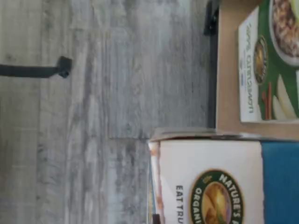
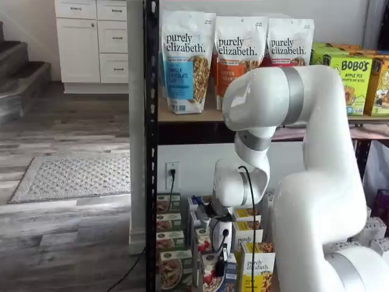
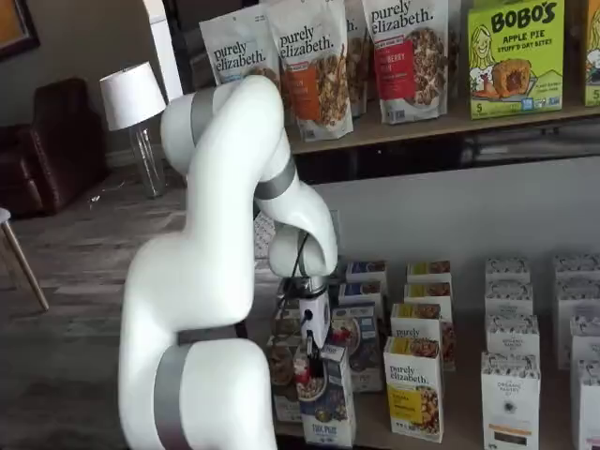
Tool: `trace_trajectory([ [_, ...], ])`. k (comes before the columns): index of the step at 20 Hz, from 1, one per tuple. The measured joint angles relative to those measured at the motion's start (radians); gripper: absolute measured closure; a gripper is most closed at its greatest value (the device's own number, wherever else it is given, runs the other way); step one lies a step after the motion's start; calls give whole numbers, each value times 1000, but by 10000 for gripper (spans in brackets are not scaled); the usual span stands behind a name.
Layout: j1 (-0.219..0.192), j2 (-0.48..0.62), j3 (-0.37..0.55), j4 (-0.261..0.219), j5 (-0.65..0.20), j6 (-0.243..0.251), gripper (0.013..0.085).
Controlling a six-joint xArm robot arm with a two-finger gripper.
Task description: Pick up the blue and white box that is on the bottom shelf, the second box from the left
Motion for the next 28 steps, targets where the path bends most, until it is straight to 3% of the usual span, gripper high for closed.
trace_trajectory([
  [7,28,-140,130,-12,10,39,490],
  [14,50,-247,214,64,25,-5,490],
  [28,84,-577,424,24,110,74,490],
])
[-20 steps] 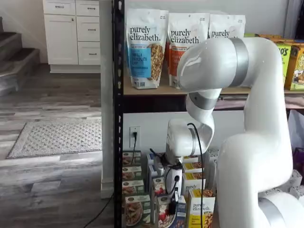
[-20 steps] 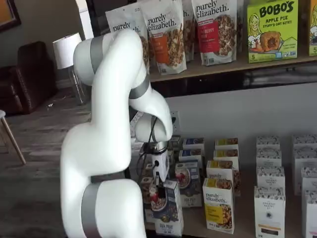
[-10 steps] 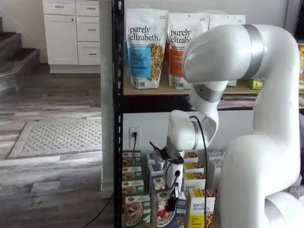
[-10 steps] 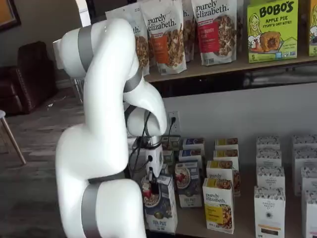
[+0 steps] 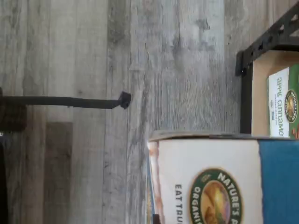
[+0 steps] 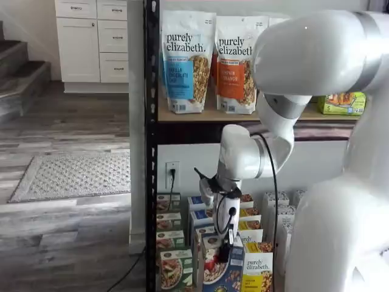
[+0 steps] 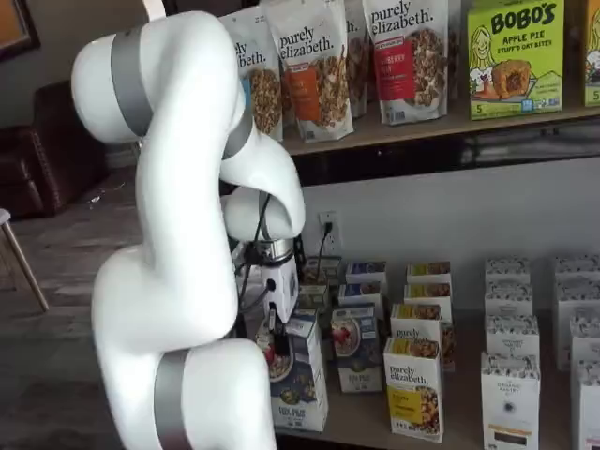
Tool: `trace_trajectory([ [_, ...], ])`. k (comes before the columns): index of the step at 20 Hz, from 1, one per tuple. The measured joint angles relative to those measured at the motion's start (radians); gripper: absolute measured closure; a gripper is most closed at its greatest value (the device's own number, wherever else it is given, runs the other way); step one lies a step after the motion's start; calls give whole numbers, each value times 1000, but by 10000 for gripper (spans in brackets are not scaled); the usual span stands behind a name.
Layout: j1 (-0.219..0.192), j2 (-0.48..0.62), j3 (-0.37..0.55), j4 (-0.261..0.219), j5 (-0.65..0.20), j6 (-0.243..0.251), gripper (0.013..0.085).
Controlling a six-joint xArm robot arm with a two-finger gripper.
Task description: Pick up the blue and white box that is on the bottom shelf, the second box from the left
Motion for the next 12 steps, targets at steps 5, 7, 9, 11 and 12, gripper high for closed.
trace_trajectory([
  [5,2,-112,54,-16,52,20,490],
  [7,3,-138,63,-17,70,23,490],
  [9,4,-164,73,-18,88,26,490],
  [11,5,-184,79,-19,102,29,490],
  [12,6,-190,81,-19,107,30,490],
])
